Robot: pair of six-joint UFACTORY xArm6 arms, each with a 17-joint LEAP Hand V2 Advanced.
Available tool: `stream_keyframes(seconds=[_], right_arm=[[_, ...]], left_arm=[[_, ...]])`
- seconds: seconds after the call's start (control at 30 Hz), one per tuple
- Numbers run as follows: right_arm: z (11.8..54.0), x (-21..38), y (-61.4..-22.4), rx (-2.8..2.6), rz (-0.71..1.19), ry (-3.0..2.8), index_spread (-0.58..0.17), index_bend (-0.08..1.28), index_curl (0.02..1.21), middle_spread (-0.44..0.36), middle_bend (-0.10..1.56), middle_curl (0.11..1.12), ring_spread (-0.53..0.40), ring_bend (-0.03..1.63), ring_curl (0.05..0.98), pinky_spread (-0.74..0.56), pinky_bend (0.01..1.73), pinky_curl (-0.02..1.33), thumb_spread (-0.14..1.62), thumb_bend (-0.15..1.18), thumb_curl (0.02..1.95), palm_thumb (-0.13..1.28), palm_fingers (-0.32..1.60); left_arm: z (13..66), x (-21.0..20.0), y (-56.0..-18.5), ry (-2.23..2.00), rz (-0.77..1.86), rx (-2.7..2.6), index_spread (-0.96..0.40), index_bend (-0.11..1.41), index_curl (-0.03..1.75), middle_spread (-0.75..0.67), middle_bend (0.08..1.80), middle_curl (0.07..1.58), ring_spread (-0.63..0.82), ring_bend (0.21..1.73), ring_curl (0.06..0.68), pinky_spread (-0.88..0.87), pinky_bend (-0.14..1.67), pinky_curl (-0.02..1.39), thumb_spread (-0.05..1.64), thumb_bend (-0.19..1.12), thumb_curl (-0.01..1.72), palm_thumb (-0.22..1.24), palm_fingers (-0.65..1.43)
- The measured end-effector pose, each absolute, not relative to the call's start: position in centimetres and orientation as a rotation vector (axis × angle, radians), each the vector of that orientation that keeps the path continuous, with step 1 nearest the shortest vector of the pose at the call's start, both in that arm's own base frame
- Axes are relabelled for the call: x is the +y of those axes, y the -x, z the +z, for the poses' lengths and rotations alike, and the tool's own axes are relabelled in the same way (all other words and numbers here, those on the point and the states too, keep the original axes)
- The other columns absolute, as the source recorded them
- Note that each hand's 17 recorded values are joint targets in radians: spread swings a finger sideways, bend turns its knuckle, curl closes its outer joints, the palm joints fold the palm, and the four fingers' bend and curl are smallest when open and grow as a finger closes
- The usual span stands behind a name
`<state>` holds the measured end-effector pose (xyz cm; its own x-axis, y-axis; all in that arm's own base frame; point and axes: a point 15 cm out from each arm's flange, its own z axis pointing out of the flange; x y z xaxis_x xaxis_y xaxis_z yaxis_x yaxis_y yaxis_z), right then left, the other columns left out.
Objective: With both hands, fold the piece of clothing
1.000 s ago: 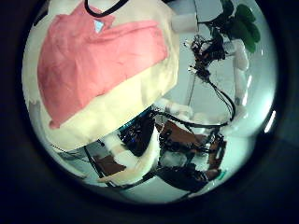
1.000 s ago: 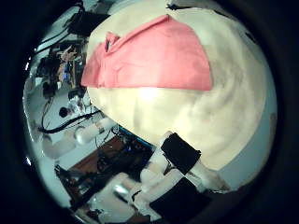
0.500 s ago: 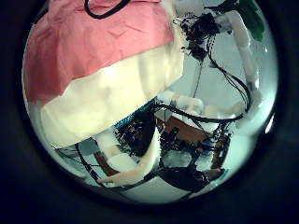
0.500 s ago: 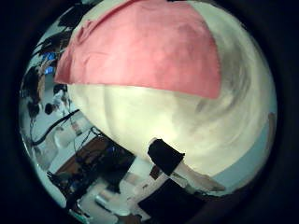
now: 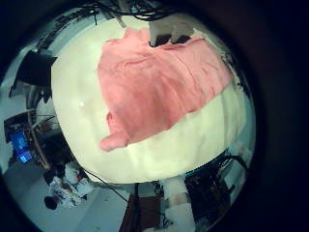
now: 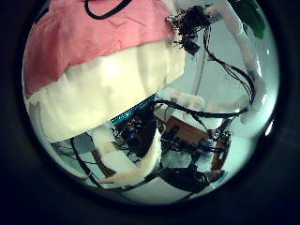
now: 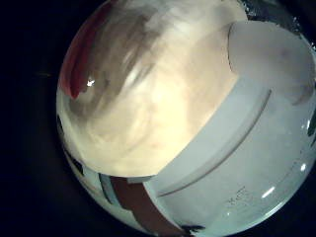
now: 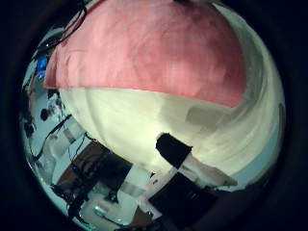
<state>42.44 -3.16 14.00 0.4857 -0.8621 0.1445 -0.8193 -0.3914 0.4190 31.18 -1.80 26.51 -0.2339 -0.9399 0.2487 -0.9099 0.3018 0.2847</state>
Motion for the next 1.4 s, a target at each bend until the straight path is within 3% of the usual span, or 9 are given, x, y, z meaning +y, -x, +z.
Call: stream_keyframes(seconds=[0.07,0.17,0.2,0.3,0.4,0.6,0.77,1.13,1.4], right_arm=[[14.0,-3.2,-42.4,-1.396,-0.133,-2.299,-0.304,0.24,0.33,-0.152,0.27,0.34,-0.069,0.38,0.252,0.10,0.17,0.30,0.94,-0.01,0.32,0.57,0.52],[14.5,-3.6,-42.3,-1.408,-0.125,-2.298,-0.354,0.26,0.35,-0.239,0.37,0.39,-0.218,0.61,0.310,-0.22,0.38,0.32,0.94,0.00,0.34,0.67,1.20],[14.6,-3.8,-42.0,-1.412,-0.127,-2.295,-0.364,0.29,0.38,-0.239,0.41,0.41,-0.243,0.67,0.346,-0.30,0.46,0.35,0.93,0.00,0.35,0.70,1.30],[14.5,-4.0,-40.9,-1.407,-0.141,-2.290,-0.381,0.42,0.46,-0.239,0.59,0.49,-0.275,0.77,0.412,-0.45,0.65,0.43,0.90,0.00,0.37,0.78,1.45],[14.5,-4.4,-40.1,-1.402,-0.156,-2.286,-0.361,0.58,0.54,-0.207,0.76,0.55,-0.265,0.88,0.462,-0.49,0.77,0.48,0.89,0.03,0.41,0.91,1.51],[14.9,-5.4,-37.8,-1.430,-0.168,-2.272,-0.314,0.86,0.67,-0.156,1.04,0.66,-0.228,1.10,0.553,-0.40,1.03,0.60,0.91,0.14,0.52,1.16,1.38],[16.8,-8.0,-35.5,-1.542,-0.141,-2.249,-0.275,1.01,0.74,-0.133,1.20,0.71,-0.210,1.24,0.627,-0.33,1.17,0.71,0.95,0.18,0.61,1.21,1.22],[26.8,-11.8,-34.4,-1.731,0.091,-2.288,-0.227,1.11,0.79,-0.099,1.30,0.74,-0.203,1.34,0.690,-0.27,1.21,0.85,1.01,0.19,0.76,1.17,1.12],[32.7,-0.9,-34.9,-1.600,0.176,-2.554,-0.215,1.13,0.79,-0.090,1.33,0.74,-0.199,1.34,0.700,-0.25,1.20,0.91,1.02,0.18,0.85,1.15,1.12]], left_arm=[[26.7,-1.8,-31.1,-1.660,-0.111,-2.207,0.11,0.13,0.18,0.47,0.17,0.22,0.63,0.39,0.200,0.54,0.27,0.31,1.03,-0.02,0.29,0.22,-0.10],[27.0,-1.8,-31.1,-1.663,-0.105,-2.213,0.11,0.13,0.18,0.47,0.18,0.22,0.63,0.39,0.203,0.54,0.28,0.31,1.03,-0.02,0.29,0.22,-0.10],[27.0,-1.8,-31.1,-1.663,-0.105,-2.213,0.11,0.13,0.18,0.47,0.18,0.22,0.63,0.39,0.204,0.54,0.28,0.31,1.03,-0.02,0.29,0.22,-0.10],[27.2,-1.8,-31.0,-1.663,-0.104,-2.214,0.11,0.13,0.17,0.47,0.17,0.22,0.63,0.39,0.206,0.53,0.28,0.31,1.03,-0.02,0.29,0.23,-0.09],[27.4,-1.9,-30.8,-1.658,-0.103,-2.213,0.12,0.13,0.17,0.47,0.18,0.22,0.63,0.39,0.207,0.53,0.28,0.32,1.02,-0.02,0.30,0.23,-0.09],[27.8,-1.9,-30.3,-1.652,-0.101,-2.217,0.12,0.13,0.18,0.46,0.18,0.23,0.62,0.38,0.210,0.53,0.28,0.32,1.02,-0.02,0.29,0.24,-0.08],[28.6,-1.5,-29.3,-1.648,-0.102,-2.219,0.12,0.14,0.18,0.45,0.18,0.24,0.62,0.38,0.212,0.53,0.28,0.32,1.03,-0.02,0.29,0.24,-0.07],[29.2,3.9,-26.9,-1.709,-0.142,-2.192,0.12,0.14,0.20,0.44,0.18,0.25,0.61,0.38,0.216,0.52,0.27,0.32,1.03,-0.02,0.29,0.24,-0.06],[28.6,8.8,-25.3,-1.779,-0.147,-2.130,0.13,0.14,0.20,0.44,0.18,0.26,0.61,0.37,0.217,0.52,0.27,0.32,1.04,-0.02,0.29,0.24,-0.06]])
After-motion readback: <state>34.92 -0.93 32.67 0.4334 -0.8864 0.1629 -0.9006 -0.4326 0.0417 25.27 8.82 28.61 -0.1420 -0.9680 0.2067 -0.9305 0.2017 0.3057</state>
